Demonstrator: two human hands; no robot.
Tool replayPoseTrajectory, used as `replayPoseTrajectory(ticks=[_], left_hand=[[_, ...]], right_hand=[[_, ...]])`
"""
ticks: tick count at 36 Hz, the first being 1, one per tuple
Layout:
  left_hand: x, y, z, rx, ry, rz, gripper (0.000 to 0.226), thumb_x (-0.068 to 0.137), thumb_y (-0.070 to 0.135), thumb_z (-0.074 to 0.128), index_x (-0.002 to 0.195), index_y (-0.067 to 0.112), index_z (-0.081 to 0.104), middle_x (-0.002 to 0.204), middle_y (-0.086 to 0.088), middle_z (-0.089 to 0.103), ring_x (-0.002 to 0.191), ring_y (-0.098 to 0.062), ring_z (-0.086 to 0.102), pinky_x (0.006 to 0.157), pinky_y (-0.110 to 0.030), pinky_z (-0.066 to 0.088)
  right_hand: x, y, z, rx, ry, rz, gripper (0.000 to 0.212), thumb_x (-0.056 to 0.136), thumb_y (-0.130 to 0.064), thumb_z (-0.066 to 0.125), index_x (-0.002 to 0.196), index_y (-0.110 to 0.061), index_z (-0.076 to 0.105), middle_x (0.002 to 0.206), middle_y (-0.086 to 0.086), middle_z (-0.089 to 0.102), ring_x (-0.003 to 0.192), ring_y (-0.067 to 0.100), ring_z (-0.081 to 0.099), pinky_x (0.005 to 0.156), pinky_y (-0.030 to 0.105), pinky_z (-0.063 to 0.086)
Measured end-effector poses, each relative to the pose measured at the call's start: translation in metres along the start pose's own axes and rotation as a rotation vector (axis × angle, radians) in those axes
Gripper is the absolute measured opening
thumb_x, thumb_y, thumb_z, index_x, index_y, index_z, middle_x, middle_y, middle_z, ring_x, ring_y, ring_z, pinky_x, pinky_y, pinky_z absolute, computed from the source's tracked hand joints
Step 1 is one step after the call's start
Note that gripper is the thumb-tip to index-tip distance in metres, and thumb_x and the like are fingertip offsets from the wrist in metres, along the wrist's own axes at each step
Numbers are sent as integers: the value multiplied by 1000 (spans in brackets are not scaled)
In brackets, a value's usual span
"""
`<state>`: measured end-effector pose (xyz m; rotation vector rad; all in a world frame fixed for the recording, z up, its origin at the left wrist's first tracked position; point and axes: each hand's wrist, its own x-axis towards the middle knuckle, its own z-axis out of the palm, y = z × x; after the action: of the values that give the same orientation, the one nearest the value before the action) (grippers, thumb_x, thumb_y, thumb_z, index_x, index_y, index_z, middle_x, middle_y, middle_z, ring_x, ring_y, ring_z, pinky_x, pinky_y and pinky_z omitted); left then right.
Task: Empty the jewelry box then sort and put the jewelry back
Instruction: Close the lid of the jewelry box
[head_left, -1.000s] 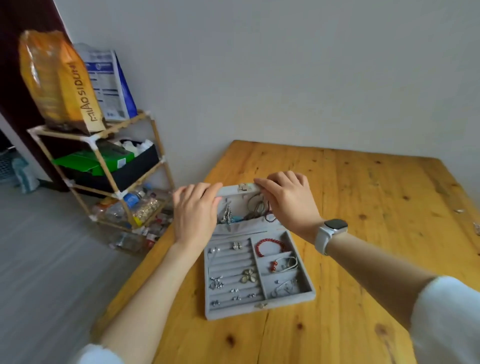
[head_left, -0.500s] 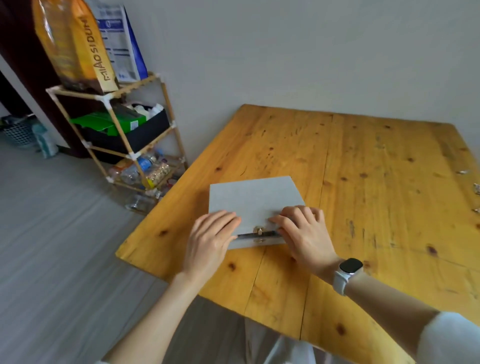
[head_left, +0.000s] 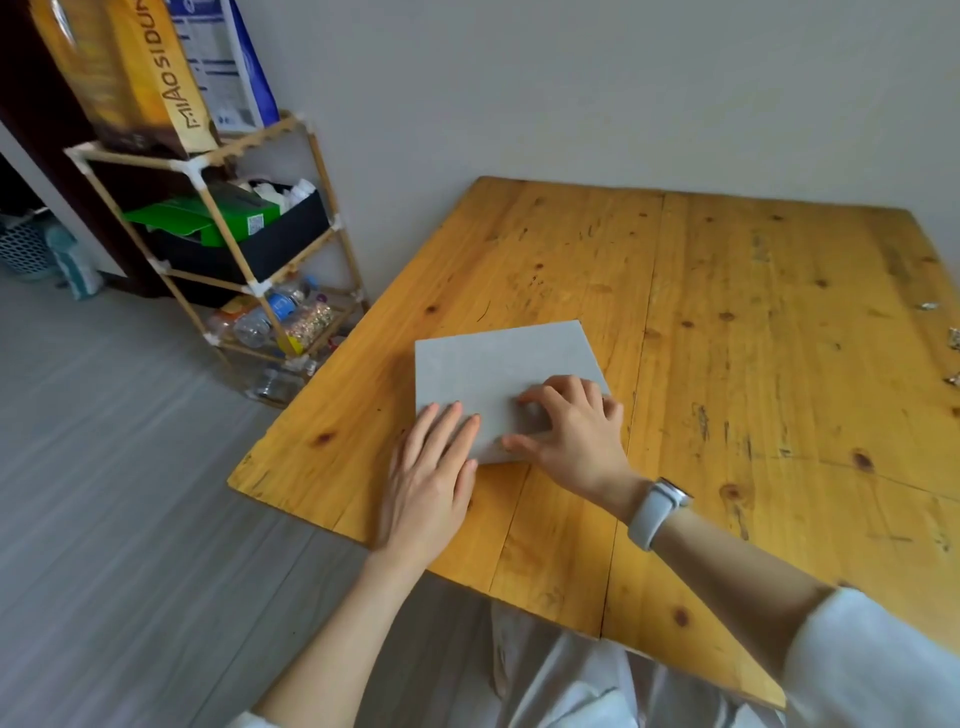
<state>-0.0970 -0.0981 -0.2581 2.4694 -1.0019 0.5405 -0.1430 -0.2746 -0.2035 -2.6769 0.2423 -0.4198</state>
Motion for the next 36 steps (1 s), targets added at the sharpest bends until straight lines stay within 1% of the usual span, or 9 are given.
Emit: replayPoseTrajectory(ticks=[5, 9, 12, 17, 23, 28, 31, 33, 36], left_hand=[[-1, 2, -1, 14, -5, -14, 40, 93, 24, 42, 132, 15, 49, 141, -4, 45, 136, -20, 31, 102, -40, 37], [-1, 4, -3, 18, -3, -17, 40, 93, 23, 42, 131, 14, 50, 141, -7, 45, 135, -22, 32, 101, -41, 39], [-1, 4, -3, 28, -22, -33, 41, 92, 26, 41, 132, 16, 48, 142, -10, 42, 136, -23, 30, 100, -42, 40], [-1, 4, -3, 68, -62, -131, 56, 90, 35, 39, 141, 13, 32, 150, -15, 27, 138, -28, 25, 99, -42, 40], [0, 5, 0, 101, -109, -280, 78, 85, 46, 35, 146, 4, 8, 153, -21, 12, 138, -36, 24, 102, -49, 35], [1, 5, 4, 113, -189, -378, 89, 83, 54, 33, 144, 1, -5, 152, -19, -3, 141, -32, 8, 110, -51, 20], [3, 5, 5, 143, -271, -415, 89, 84, 57, 26, 141, 5, -18, 150, -13, -20, 141, -26, -13, 115, -48, 3], [5, 6, 4, 189, -323, -435, 86, 87, 59, 22, 140, 7, -23, 149, -13, -25, 140, -25, -18, 116, -47, -3], [7, 7, 1, 211, -382, -467, 84, 91, 58, 24, 143, 8, -18, 151, -14, -21, 140, -26, -19, 115, -48, -5]], right_hand=[[-4, 2, 1, -89, -55, -55, 60, 75, -52, 64, 128, -31, 45, 131, -3, 36, 129, 19, 24, 98, 33, 9], [-8, 12, 15, -214, 49, -129, 60, 64, -38, 77, 118, -24, 54, 121, 5, 51, 116, 29, 43, 91, 39, 20], [-9, 17, 22, -273, 153, -155, 59, 61, -43, 78, 112, -23, 55, 113, 6, 57, 107, 25, 42, 88, 39, 23], [-9, 15, 27, -359, 216, -185, 56, 65, -48, 74, 111, -22, 56, 110, 7, 59, 100, 28, 55, 87, 40, 26], [13, 7, 36, -334, 231, -111, 53, 58, -46, 79, 100, -19, 60, 104, 9, 60, 93, 32, 58, 82, 41, 24], [35, 4, 41, -380, 198, -44, 53, 57, -46, 80, 97, -18, 60, 102, 10, 60, 95, 33, 57, 82, 43, 26], [43, 5, 42, -377, 189, -40, 53, 58, -45, 80, 99, -18, 59, 104, 11, 59, 98, 34, 55, 85, 46, 37], [46, 5, 42, -369, 183, -43, 55, 59, -44, 80, 101, -17, 58, 105, 11, 58, 98, 34, 55, 85, 47, 40], [45, 1, 38, -321, 157, -18, 55, 68, -46, 73, 112, -20, 55, 116, 9, 53, 110, 32, 48, 94, 45, 33]])
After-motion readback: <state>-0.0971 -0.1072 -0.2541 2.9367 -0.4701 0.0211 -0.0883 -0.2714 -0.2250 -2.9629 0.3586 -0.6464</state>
